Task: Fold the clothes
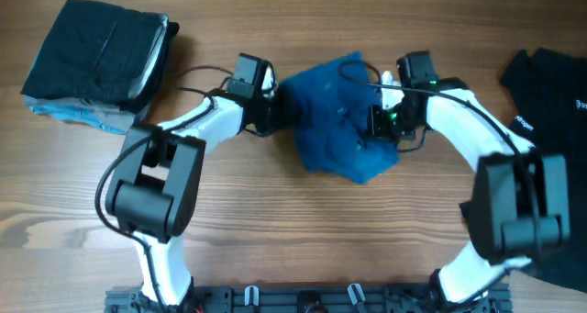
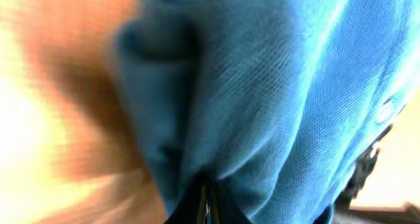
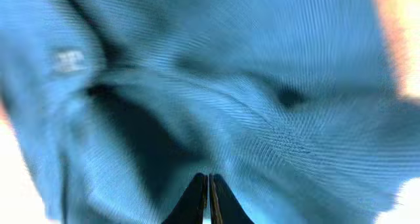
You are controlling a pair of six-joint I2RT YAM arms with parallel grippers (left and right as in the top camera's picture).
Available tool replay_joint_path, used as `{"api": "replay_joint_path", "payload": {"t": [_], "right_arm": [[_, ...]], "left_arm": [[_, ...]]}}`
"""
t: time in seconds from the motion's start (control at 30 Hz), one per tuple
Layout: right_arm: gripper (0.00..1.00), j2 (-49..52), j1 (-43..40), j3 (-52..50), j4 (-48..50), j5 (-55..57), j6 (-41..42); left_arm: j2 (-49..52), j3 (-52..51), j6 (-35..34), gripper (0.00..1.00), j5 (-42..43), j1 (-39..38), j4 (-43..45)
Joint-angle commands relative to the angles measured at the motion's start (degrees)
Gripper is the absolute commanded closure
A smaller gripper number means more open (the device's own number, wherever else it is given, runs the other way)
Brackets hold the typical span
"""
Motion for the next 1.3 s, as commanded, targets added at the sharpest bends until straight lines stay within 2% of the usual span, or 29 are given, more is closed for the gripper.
{"api": "replay_joint_path", "payload": {"t": [0.0,0.07,0.1,0.13,0.23,0.37,0.53,0.7,0.8,0.83,0.9,0.93,0.97,1.0,1.1,1.27], "right_arm": [[0.92,-3.54,0.31,-0.2,3.15,1.57,-1.36],[0.91,-2.25,0.31,-0.22,4.61,1.55,-1.4],[0.91,-1.46,0.31,-0.22,5.01,1.57,-1.42],[0.91,-0.39,0.31,-0.22,5.22,1.75,-1.44],[0.91,2.84,0.31,-0.22,5.03,1.99,-1.2],[0.91,5.75,0.31,-0.22,5.07,2.03,0.48],[0.91,7.41,0.31,-0.22,5.77,1.99,1.09],[0.92,7.41,0.31,-0.22,6.1,1.95,1.81],[0.92,7.41,0.31,-0.22,6.1,1.7,1.79],[0.94,7.41,0.31,-0.22,6.08,1.7,1.79],[0.95,7.39,0.31,-0.22,5.88,1.7,1.75],[0.96,7.39,0.31,-0.22,5.7,1.73,1.75],[0.96,7.39,0.31,-0.2,5.62,1.7,1.79],[0.95,7.26,0.28,-0.07,5.2,0.7,2.16],[0.95,6.49,0.07,0.9,2.56,-0.87,3.3],[0.95,-3.43,-2.43,2.93,-3.06,-0.22,2.91]], "left_arm": [[1.77,1.55,1.27,0.96,3.15,2.97,4.61],[1.64,3.65,6.32,0.94,9.97,4.15,3.06],[1.4,4.2,8.17,0.86,12.0,4.48,1.4],[1.07,4.37,10.27,0.69,13.25,4.72,-0.96],[0.92,4.33,16.83,0.0,13.22,4.87,-10.75],[1.01,4.26,18.88,0.0,11.39,4.87,-15.15],[2.91,4.15,15.1,0.0,7.52,3.37,-12.24],[9.99,4.15,6.64,0.0,7.5,-3.02,-2.14],[16.26,4.17,-1.51,0.02,7.52,-6.99,6.4],[17.53,4.15,-2.84,0.09,7.52,-7.76,7.89],[17.84,4.17,-2.54,0.35,7.19,-8.26,8.07],[17.77,4.17,-2.56,0.62,7.21,-8.26,8.13],[17.59,4.17,-2.58,0.78,7.61,-7.89,7.8],[17.44,4.17,-2.58,0.89,8.68,-7.26,7.32],[15.98,4.17,-2.01,0.95,9.75,-5.27,5.16],[5.01,4.59,10.27,0.96,9.4,2.95,-7.1]]}}
